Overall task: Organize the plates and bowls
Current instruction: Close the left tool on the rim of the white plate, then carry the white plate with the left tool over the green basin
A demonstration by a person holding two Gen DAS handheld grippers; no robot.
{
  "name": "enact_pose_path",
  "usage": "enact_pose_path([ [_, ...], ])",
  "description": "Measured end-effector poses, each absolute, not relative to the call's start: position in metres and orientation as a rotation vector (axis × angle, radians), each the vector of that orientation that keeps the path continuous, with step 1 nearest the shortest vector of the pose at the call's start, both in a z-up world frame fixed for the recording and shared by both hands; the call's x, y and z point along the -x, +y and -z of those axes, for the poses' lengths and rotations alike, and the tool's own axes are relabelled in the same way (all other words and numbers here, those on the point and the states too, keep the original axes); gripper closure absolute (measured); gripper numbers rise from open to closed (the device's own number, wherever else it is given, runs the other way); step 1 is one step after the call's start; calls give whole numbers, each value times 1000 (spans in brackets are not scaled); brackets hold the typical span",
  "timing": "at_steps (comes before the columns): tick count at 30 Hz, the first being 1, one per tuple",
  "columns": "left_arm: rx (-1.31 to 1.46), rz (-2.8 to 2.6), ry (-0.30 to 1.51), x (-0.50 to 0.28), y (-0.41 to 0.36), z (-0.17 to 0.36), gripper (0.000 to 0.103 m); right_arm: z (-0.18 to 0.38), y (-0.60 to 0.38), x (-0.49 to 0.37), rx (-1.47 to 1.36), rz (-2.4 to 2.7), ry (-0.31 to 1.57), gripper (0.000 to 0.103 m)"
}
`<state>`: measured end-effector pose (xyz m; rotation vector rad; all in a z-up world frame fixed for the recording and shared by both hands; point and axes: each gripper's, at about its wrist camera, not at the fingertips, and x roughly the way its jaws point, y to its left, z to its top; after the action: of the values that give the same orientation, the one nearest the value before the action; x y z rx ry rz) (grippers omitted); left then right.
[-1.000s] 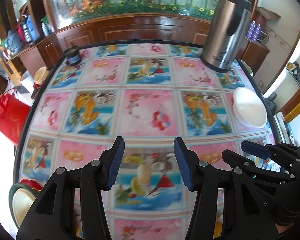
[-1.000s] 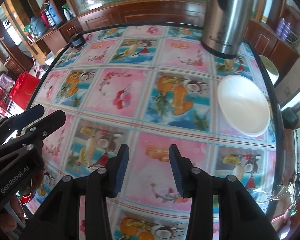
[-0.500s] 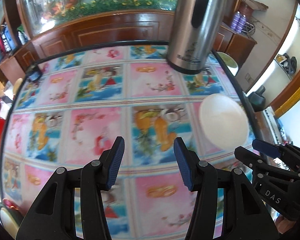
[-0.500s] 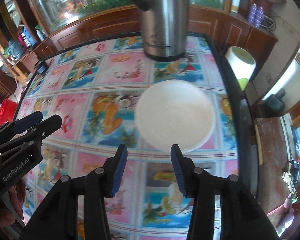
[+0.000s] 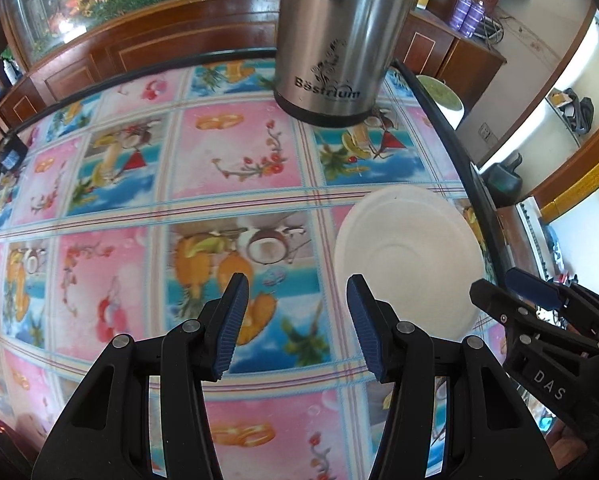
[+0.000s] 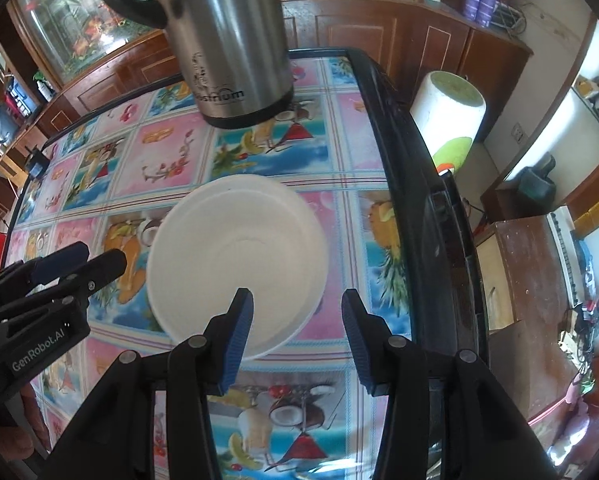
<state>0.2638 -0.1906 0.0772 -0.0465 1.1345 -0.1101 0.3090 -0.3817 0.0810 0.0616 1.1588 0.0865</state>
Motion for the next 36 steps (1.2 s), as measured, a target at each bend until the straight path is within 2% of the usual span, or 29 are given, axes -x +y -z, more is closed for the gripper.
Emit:
enact_pose_path([
  [18, 21, 109, 1204, -282, -213, -44, 52, -53, -388, -339, -95, -145, 1219, 58],
  [20, -6, 97, 1198, -282, -214, -43, 52, -50, -388, -340, -90, -149, 1226, 75],
  [23, -19, 94, 1205, -283, -216, -40, 52, -49, -388, -340, -91, -149, 1229, 85],
  [25, -17, 93, 1209, -283, -215, -38, 63, -48, -386, -339, -82, -152, 1233, 88],
  [30, -35, 118, 1214, -282, -220, -36, 87, -48, -383, -335, -87, -166, 1233, 89],
  [36, -15, 120, 1208, -274, -211, -39, 87, -54, -376, -326, -86, -174, 1224, 89],
])
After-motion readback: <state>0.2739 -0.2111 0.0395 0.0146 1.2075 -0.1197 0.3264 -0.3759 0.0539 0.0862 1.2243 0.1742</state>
